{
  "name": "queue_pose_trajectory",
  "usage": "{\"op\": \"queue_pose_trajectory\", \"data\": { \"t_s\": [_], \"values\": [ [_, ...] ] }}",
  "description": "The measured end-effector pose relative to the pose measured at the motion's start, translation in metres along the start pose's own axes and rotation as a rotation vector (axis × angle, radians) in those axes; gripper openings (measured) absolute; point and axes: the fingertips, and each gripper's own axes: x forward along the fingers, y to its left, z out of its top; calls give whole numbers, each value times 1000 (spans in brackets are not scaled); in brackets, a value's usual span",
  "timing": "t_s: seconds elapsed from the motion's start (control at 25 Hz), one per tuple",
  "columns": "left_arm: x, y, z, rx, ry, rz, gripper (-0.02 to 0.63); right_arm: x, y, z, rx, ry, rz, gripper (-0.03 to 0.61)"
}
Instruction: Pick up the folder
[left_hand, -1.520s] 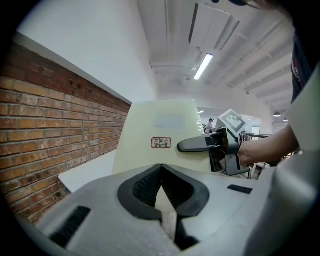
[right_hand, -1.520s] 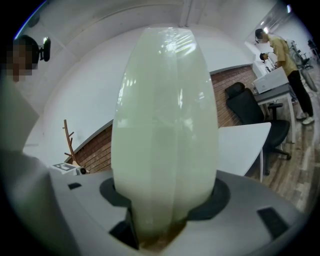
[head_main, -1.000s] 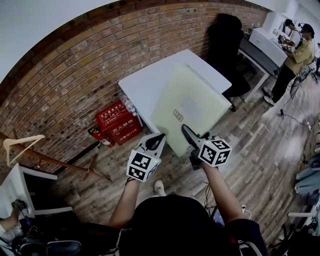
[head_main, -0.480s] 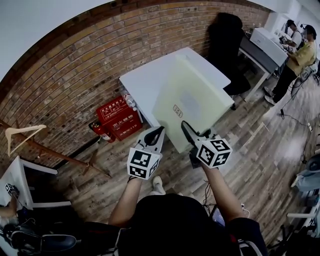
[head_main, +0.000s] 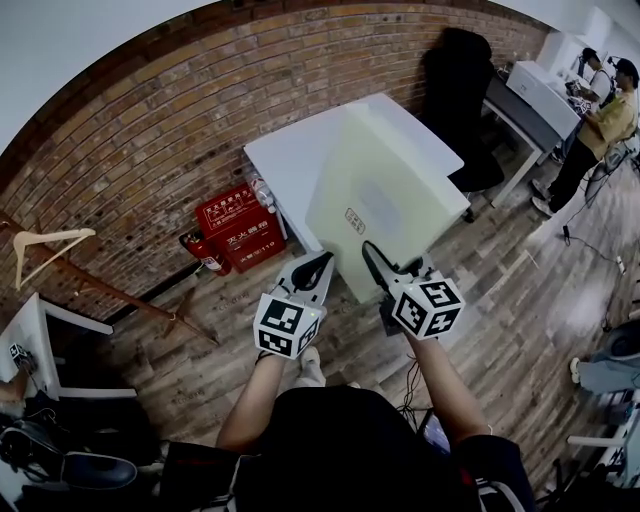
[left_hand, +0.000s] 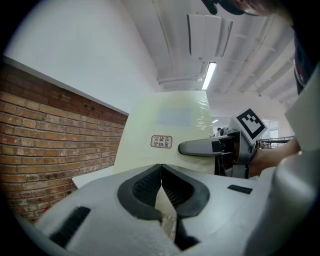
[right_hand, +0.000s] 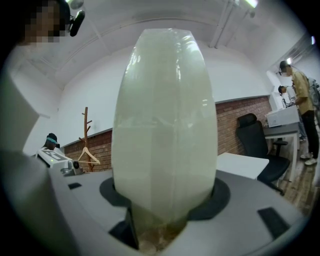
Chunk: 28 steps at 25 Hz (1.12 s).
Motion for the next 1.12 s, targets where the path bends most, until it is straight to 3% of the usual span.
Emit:
{"op": "queue_pose_trajectory", "data": {
  "t_s": [1.12],
  "values": [
    [-8, -5, -2, -13, -12, 37, 20, -5, 10, -6, -28, 6, 43, 262]
  ]
}}
